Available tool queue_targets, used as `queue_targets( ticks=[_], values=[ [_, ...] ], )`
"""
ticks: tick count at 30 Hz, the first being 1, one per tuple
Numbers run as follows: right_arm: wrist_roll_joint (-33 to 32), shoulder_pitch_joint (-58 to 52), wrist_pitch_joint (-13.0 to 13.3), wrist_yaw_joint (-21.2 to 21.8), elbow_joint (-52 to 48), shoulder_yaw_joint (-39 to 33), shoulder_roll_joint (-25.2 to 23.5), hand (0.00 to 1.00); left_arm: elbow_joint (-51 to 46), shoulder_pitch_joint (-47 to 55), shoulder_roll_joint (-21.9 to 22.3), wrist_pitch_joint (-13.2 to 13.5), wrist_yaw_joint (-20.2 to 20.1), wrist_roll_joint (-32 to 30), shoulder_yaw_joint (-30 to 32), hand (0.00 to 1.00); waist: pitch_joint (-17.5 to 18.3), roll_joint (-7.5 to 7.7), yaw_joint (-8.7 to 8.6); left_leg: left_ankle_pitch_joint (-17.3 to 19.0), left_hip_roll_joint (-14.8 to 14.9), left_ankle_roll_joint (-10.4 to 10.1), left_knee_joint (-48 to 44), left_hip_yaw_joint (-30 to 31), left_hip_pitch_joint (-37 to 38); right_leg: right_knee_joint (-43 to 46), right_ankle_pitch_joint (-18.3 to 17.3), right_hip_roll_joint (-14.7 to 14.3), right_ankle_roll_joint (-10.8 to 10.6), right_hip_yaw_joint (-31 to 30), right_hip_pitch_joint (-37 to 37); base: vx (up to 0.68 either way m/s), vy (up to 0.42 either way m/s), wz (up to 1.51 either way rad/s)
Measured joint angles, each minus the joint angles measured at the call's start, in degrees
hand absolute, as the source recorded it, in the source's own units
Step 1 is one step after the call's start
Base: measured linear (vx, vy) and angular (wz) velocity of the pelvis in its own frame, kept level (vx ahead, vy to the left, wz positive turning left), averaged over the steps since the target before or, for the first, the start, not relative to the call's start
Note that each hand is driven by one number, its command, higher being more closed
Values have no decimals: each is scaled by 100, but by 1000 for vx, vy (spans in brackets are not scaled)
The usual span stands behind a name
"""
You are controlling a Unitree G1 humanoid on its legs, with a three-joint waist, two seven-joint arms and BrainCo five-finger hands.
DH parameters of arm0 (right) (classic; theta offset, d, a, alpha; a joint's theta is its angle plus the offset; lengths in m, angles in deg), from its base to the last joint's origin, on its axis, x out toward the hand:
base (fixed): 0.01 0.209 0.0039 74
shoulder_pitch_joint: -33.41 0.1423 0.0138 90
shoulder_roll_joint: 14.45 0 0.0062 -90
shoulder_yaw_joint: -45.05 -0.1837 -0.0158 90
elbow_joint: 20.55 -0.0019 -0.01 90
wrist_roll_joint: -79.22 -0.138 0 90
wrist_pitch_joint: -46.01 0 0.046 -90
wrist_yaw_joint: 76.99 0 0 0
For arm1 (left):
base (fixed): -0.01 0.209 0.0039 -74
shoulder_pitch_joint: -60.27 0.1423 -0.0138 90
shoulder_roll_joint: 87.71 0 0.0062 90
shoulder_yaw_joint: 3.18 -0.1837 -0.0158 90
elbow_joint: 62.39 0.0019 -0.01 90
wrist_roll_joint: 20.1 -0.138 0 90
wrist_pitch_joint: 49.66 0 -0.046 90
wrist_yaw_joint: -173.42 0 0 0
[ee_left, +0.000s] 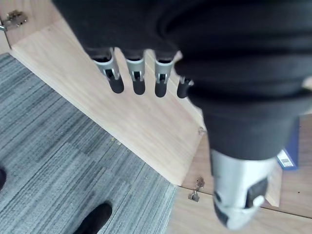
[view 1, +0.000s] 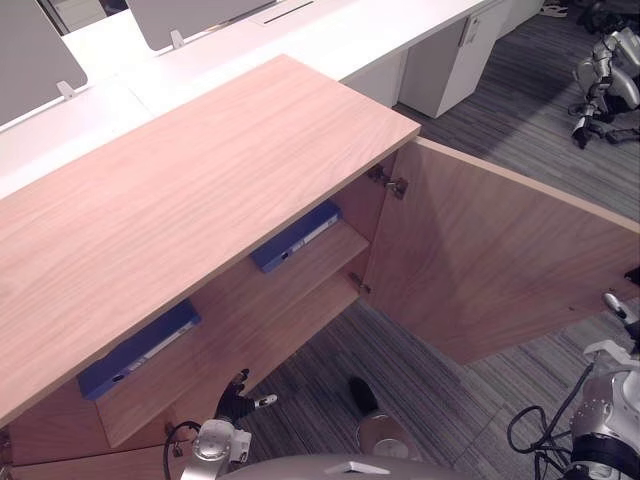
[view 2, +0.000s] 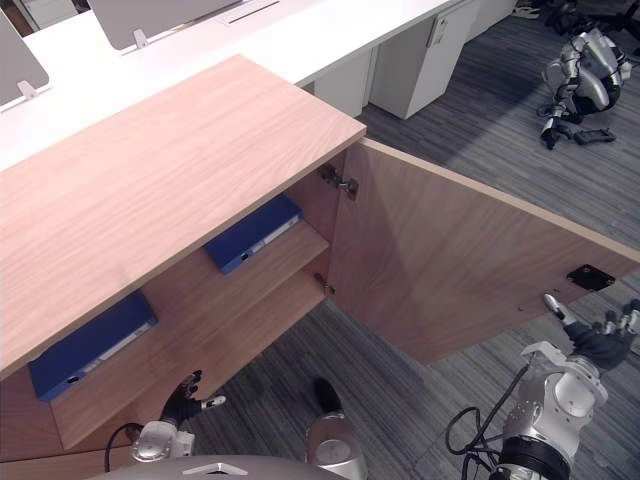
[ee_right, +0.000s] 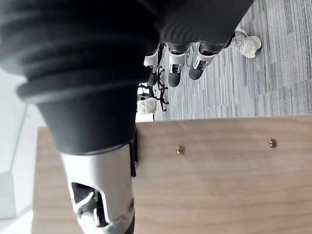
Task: Walk over to the cabinet, pick up the folder, carry it to the office cabinet, place the folder inside the office cabinet, then close the office cabinet door
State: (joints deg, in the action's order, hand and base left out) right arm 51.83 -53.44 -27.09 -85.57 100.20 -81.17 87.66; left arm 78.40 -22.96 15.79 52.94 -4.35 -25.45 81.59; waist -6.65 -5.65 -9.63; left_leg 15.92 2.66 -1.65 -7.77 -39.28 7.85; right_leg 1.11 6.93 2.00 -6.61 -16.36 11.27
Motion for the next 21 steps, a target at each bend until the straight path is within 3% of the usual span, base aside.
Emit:
queue_targets(
  ticks=[9,21],
  values=[
    [1,447,-87,81,410,577,392,0,0,15,-177,32,-12,-48,-171,0,-9,-131,-36,0,-81,6,10,121,-100,-111,61,41,-69,-61,83,41,-36,-4],
    [138,513,-104,48,-19,1147,251,0,-15,-28,-303,48,2,-162,-113,0,-98,-89,-112,14,-94,-5,-13,74,-87,-390,257,-27,-14,-338,75,17,-58,-13]
  ],
)
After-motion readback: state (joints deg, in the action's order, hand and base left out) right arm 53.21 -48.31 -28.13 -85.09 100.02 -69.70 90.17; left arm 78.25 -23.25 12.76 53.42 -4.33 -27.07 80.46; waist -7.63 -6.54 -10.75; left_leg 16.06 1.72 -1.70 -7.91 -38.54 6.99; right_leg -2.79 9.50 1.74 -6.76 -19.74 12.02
